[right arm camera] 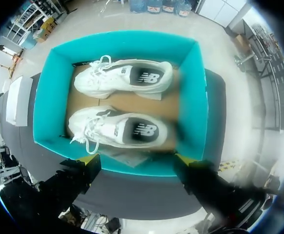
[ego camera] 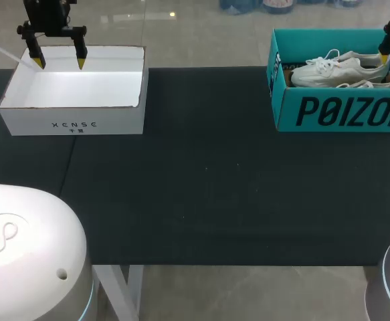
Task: Take the shoe out of the shoebox, open the shoe tongue, remove and reinsert the insole, then place the shoe into the shoebox
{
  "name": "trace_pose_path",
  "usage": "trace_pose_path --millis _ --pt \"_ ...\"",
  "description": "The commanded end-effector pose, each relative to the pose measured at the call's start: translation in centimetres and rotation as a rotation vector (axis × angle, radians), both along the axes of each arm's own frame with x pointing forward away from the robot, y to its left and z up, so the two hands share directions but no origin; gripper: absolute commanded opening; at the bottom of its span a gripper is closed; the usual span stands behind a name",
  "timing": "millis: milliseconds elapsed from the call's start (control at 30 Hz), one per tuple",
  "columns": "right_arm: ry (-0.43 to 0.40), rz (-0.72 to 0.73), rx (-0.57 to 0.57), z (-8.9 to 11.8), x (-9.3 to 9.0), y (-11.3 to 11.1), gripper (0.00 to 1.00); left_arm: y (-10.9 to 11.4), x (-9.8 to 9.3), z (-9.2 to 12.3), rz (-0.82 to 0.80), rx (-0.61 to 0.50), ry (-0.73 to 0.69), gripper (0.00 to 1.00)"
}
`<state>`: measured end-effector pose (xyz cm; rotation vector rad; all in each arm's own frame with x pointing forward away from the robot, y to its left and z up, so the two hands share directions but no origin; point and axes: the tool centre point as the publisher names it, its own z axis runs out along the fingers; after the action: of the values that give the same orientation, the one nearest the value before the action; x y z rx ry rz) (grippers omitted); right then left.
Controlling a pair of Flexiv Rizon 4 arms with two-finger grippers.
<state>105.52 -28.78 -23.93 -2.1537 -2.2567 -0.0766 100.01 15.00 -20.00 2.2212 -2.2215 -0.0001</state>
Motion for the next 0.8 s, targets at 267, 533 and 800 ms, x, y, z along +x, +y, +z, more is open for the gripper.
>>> trace_pose_path --millis 267,533,800 --pt "-0.06 -0.038 -0.024 -3.7 -0.5 -2.1 1.0 0.0 0.0 0.0 0.0 0.0 0.0 1.0" --pt "-0.095 -0.046 -0.036 -6.2 0.9 -2.5 1.0 0.0 0.0 0.0 0.0 0.0 0.0 1.0" --pt "-0.087 -0.029 -0.068 -8.7 1.6 -3.3 1.0 0.0 0.0 0.0 0.0 0.0 0.0 1.0"
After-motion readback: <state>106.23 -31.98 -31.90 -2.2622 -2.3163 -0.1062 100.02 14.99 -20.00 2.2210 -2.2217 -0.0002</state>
